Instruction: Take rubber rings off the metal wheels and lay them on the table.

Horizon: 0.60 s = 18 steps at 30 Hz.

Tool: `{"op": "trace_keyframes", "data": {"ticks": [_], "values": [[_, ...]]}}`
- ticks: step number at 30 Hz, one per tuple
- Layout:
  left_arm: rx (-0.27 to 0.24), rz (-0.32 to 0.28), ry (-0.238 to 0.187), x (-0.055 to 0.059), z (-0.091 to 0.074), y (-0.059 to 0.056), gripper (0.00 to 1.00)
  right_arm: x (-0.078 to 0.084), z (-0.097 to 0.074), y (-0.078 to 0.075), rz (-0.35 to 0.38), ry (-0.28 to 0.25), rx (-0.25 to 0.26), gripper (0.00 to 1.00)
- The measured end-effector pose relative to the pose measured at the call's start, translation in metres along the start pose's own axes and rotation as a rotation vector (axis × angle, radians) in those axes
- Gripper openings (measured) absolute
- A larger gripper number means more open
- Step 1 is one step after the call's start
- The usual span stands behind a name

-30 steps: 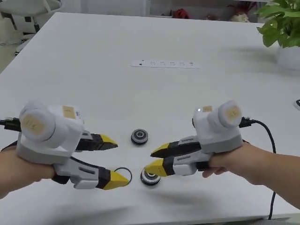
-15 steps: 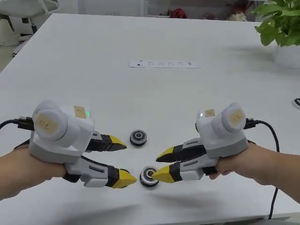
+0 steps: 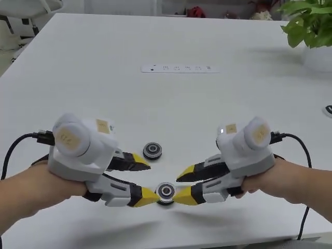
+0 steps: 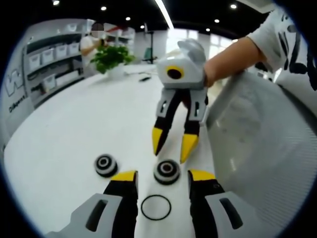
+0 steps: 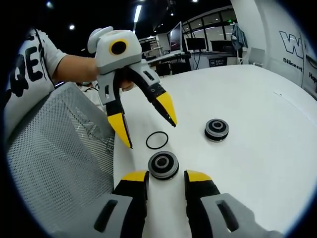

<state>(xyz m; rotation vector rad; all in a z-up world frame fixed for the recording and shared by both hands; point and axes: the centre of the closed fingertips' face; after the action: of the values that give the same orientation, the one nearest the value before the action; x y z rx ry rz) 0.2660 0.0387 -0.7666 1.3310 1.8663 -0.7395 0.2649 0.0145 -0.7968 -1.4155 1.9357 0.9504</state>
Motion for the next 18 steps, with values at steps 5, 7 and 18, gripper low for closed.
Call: {"op": "trace_keyframes", "data": {"ticks": [5,7,18], "values": [[0.012,0.005,0.009,0.002,0.007,-0.002,0.40,0.004,0.002,0.003,-0.006,0.012,-0.009,0.25],[0.015,0.006,0.013,0.004,0.010,-0.002,0.39,0.004,0.002,0.003,-0.009,0.015,-0.012,0.25],[0.032,-0.001,0.021,0.005,0.021,-0.007,0.30,0.006,0.003,0.002,-0.004,0.012,-0.015,0.25]]}}
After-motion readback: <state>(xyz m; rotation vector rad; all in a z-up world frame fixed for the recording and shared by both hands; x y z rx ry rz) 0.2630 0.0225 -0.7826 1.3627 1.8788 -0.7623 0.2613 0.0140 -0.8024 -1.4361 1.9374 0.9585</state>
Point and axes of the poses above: the centre of the closed fingertips' face, and the gripper's own axes: z roughly forward along the fingers, y roughly to its left, x roughly out of its underside, and after that the axes turned 1 degree about -x, right-handed
